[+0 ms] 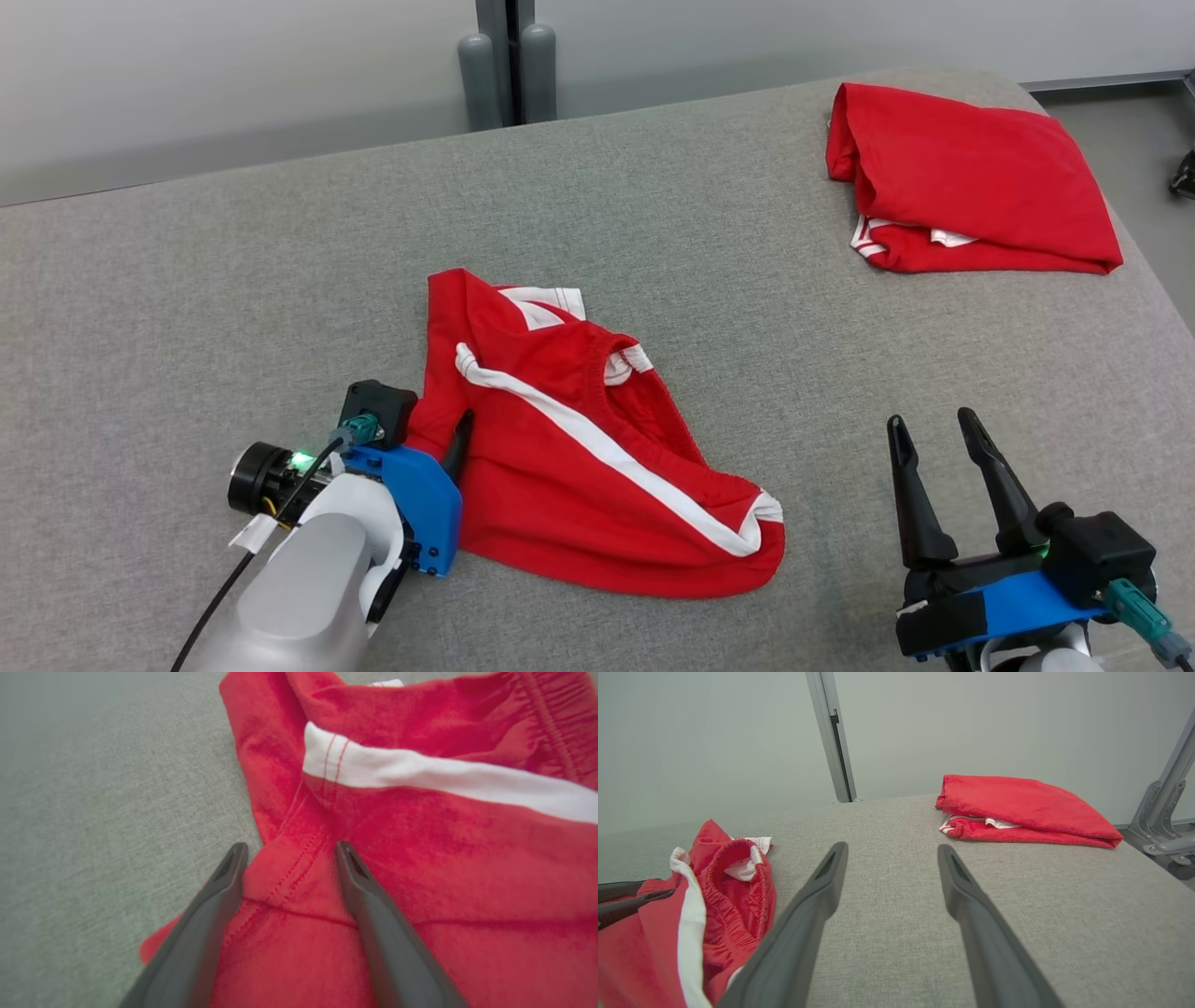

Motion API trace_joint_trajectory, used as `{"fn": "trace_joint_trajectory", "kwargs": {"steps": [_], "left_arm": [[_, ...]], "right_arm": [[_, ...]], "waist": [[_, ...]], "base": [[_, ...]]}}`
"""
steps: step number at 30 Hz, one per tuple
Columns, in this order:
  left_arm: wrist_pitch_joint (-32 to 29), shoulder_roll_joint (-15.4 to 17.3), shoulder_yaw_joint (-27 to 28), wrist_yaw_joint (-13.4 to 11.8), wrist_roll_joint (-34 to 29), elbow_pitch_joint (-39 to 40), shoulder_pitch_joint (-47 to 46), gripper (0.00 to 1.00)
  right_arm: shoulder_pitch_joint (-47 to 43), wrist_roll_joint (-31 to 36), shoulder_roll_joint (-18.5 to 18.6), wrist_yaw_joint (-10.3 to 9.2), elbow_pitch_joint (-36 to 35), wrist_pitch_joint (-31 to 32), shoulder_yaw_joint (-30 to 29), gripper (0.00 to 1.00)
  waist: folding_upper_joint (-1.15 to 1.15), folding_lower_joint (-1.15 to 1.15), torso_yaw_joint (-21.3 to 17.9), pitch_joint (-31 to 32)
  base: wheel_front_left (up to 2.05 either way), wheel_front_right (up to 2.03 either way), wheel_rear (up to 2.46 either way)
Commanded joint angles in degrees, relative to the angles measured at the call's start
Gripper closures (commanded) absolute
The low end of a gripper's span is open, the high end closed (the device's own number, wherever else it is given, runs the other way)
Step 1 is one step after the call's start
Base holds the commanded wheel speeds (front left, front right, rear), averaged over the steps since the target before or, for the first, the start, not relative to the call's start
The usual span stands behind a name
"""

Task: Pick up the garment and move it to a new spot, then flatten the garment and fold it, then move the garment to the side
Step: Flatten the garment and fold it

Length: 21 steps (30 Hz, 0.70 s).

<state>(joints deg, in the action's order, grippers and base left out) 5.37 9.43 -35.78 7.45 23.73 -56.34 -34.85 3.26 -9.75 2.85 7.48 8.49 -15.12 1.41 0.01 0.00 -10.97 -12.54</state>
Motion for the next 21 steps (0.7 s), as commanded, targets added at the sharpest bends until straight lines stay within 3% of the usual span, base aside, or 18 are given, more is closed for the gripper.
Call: {"fn": "trace_joint_trajectory", "kwargs": {"steps": [1, 3, 4, 9, 14, 21], "left_arm": [[-0.6, -0.1, -1.1, 0.0, 0.6, -0.9, -0.6, 0.00], [-0.2, -0.2, -2.1, 0.0, 1.4, -1.5, -0.8, 0.82], [0.0, -0.2, -2.6, 0.0, 1.7, -1.6, -1.0, 1.00], [2.7, 0.1, -4.4, 0.0, 3.1, -2.0, -2.7, 1.00], [7.2, 0.7, -2.6, -0.3, 4.3, -2.4, -6.2, 1.00], [9.9, 1.2, 0.9, -2.6, 3.0, 4.4, -7.2, 1.00]], "right_arm": [[0.9, -0.2, 0.1, 0.02, 0.0, 0.0, -0.1, 0.00], [0.9, -0.2, 0.1, 0.03, -0.3, 0.0, -0.3, 0.00], [0.8, -0.3, 0.1, 0.03, -0.4, 0.0, -0.5, 0.00], [0.1, -0.1, 0.1, 0.03, -0.5, 0.0, -1.2, 0.00], [-0.1, -0.1, 0.1, 0.03, -0.7, 0.0, -2.1, 0.00], [-1.2, -0.2, 0.1, 0.02, -1.1, 0.0, -2.9, 0.00]], "waist": [[-0.01, 0.00, -0.2, -0.1], [-0.01, 0.00, -0.4, -0.2], [-0.01, 0.00, -0.5, -0.2], [-0.01, 0.00, -0.5, 0.5], [-0.01, 0.00, 0.0, 1.5], [-0.01, 0.00, 2.3, 2.8]], "base": [[0.00, 0.00, 0.00], [0.00, 0.00, 0.00], [0.00, 0.00, 0.00], [0.00, 0.00, 0.00], [0.00, 0.00, 0.00], [0.00, 0.00, 0.00]]}}
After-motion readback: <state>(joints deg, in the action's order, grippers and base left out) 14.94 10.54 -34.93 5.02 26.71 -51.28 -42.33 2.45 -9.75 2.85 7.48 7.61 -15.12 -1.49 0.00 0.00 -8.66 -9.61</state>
